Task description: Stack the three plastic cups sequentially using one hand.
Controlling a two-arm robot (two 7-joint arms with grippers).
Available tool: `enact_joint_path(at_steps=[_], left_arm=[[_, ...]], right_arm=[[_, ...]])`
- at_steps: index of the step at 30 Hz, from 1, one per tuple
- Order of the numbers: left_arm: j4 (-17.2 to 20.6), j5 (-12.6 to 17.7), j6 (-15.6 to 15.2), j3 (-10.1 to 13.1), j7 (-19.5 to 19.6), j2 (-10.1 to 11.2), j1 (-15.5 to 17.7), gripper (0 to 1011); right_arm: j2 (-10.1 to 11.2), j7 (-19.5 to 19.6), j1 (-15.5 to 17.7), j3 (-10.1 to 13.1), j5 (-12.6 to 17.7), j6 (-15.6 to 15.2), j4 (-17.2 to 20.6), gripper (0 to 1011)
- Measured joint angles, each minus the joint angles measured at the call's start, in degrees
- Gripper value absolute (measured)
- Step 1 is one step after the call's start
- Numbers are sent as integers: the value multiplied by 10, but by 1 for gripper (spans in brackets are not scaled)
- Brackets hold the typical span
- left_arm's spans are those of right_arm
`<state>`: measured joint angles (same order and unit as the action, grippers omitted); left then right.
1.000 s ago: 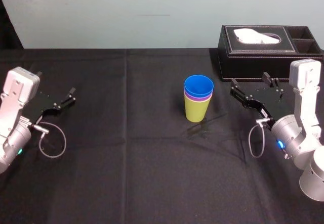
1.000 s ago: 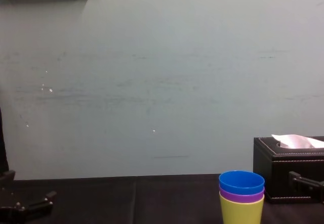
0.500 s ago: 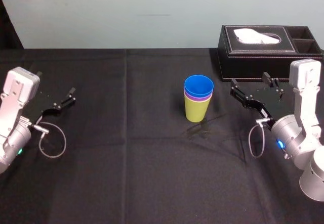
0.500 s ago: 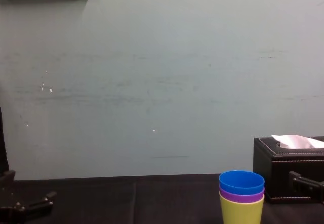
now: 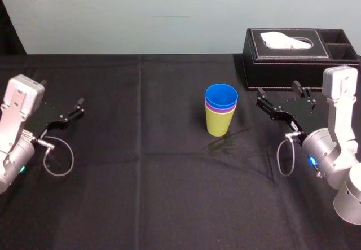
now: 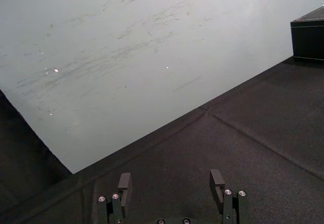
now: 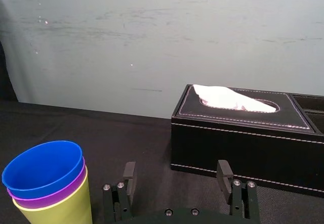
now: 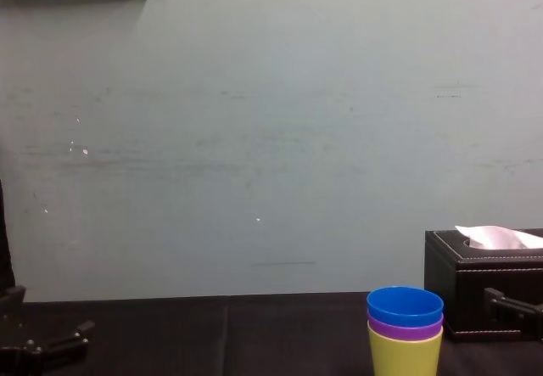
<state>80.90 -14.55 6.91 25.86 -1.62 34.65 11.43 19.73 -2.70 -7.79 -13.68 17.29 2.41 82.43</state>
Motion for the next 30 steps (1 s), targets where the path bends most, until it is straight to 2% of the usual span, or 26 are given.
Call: enact_joint_path(at_steps=[30], left_arm=[[0, 0, 0, 0, 0, 0, 0, 1011]], right_arm=[[0, 0, 0, 0, 0, 0, 0, 1000]])
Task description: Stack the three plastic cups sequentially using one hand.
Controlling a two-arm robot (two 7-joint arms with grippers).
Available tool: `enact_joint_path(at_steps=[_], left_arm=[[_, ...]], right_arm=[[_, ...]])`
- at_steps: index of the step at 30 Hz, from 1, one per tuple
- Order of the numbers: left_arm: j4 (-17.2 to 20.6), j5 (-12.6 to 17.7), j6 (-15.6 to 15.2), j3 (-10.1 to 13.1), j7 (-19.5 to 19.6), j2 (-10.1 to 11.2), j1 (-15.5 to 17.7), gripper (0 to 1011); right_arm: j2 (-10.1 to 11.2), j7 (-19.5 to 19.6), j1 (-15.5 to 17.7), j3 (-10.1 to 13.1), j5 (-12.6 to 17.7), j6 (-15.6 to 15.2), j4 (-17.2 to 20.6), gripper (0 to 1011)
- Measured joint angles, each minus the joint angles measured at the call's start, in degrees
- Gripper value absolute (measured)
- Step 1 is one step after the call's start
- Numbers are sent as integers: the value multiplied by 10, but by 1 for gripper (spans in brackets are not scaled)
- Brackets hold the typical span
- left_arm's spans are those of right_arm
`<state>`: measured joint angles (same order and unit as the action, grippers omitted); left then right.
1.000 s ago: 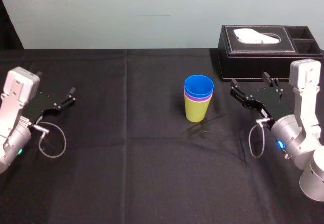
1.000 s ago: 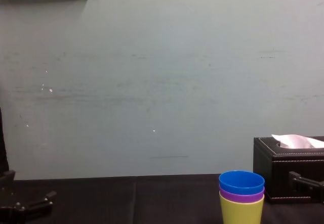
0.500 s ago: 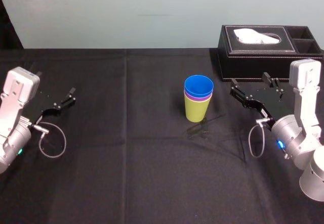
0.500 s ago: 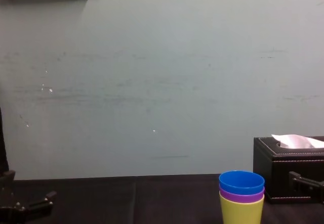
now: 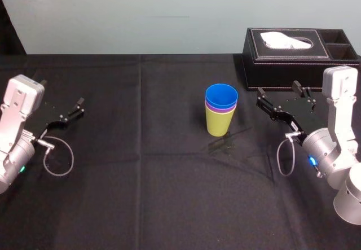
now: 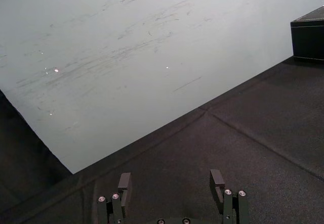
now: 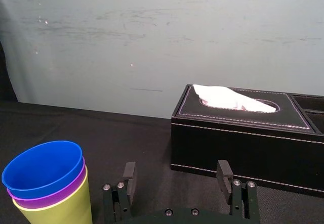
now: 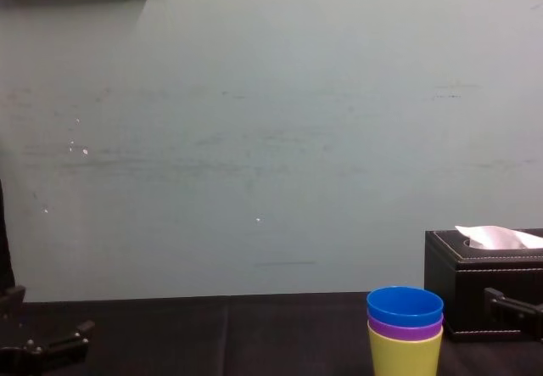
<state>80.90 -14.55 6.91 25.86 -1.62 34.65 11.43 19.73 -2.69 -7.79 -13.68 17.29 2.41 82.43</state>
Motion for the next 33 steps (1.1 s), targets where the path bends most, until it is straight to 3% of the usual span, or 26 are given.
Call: enact_joint_path(at_steps=[33], left_arm=[[0, 0, 0, 0, 0, 0, 0, 1011]], right_arm=[[0, 0, 0, 0, 0, 0, 0, 1000]])
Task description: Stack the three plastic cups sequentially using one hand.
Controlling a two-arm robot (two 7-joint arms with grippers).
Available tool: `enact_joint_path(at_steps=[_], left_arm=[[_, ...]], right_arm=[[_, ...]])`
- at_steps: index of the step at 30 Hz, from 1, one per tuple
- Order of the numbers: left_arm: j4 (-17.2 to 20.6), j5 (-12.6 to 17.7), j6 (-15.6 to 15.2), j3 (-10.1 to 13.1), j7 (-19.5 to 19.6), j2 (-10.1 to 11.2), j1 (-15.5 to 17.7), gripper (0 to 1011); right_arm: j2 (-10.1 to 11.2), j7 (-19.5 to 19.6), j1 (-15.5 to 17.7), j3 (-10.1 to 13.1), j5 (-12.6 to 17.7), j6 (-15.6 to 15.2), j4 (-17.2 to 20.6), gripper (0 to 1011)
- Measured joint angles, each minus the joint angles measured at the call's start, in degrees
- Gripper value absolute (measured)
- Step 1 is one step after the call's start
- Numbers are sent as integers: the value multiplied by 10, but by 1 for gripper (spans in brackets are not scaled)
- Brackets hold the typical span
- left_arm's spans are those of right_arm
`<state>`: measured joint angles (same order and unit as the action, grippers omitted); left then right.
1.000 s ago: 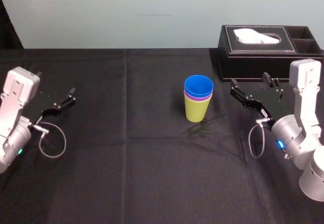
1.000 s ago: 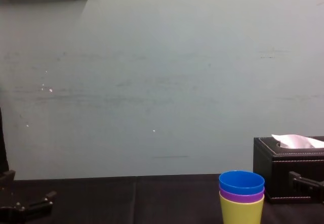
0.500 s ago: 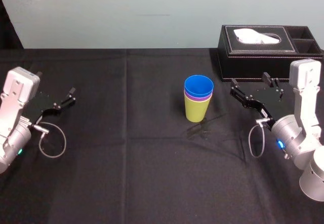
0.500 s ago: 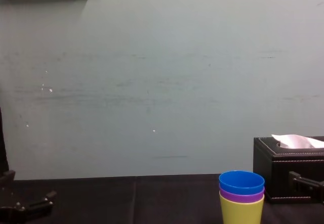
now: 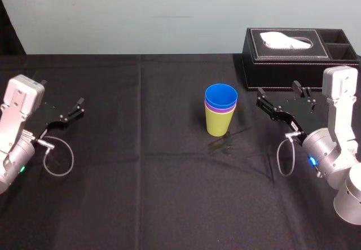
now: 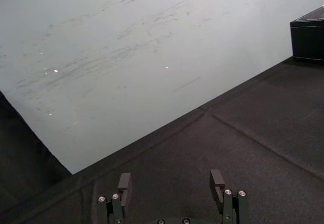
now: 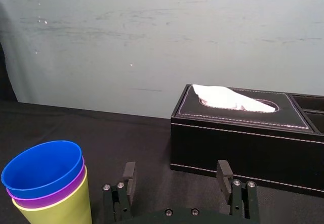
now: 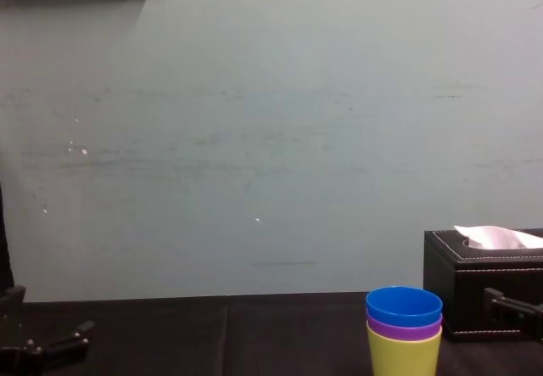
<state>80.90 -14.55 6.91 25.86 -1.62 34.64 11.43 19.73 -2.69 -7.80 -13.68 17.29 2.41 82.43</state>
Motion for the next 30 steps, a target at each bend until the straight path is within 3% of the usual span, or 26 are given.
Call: enact_joint_path(at_steps=[30], left_arm=[[0, 0, 0, 0, 0, 0, 0, 1011]], right_arm=[[0, 0, 0, 0, 0, 0, 0, 1000]])
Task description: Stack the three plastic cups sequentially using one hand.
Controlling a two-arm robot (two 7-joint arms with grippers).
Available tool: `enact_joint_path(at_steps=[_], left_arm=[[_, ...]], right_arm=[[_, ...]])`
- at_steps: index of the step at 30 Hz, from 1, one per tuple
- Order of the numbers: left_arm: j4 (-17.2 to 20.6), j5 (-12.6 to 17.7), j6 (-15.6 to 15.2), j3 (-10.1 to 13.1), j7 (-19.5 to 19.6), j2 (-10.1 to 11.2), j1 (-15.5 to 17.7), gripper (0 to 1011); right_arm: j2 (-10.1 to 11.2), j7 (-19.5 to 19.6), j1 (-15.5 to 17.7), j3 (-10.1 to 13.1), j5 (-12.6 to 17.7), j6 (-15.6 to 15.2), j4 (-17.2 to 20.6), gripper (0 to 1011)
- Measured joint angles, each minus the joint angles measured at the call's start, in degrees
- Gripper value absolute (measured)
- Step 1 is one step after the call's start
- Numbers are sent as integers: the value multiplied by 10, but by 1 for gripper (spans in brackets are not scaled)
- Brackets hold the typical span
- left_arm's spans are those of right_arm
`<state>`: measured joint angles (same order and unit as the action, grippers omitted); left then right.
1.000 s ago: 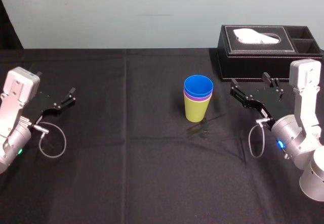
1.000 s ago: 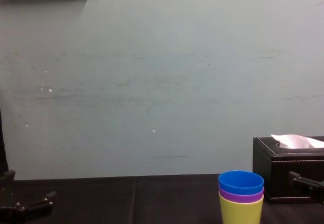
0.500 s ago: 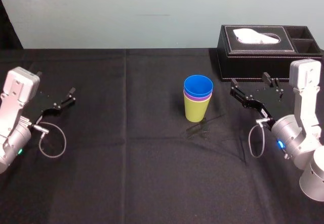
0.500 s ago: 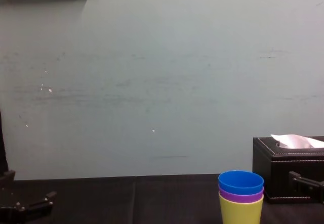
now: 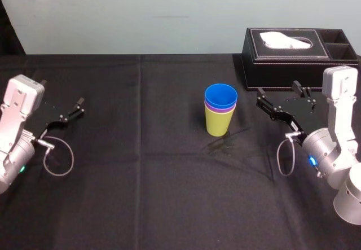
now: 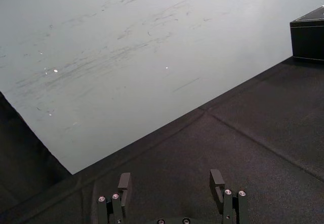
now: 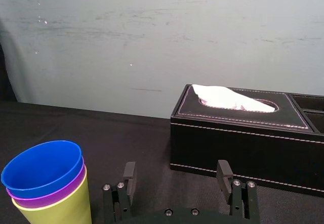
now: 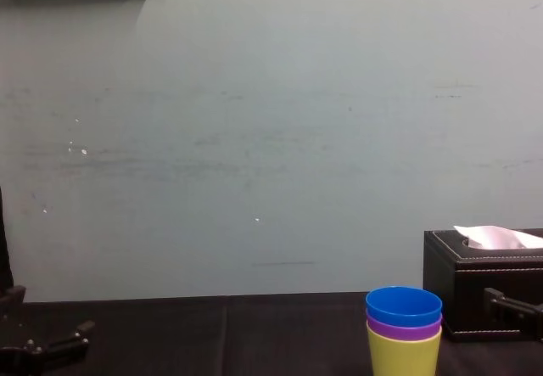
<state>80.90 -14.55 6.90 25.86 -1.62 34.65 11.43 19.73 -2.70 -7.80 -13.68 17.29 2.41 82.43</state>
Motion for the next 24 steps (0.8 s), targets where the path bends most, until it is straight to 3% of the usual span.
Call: enact_joint_path(at_steps=[24], left_arm=[[0, 0, 0, 0, 0, 0, 0, 1011]], right_arm=[[0, 0, 0, 0, 0, 0, 0, 1000]])
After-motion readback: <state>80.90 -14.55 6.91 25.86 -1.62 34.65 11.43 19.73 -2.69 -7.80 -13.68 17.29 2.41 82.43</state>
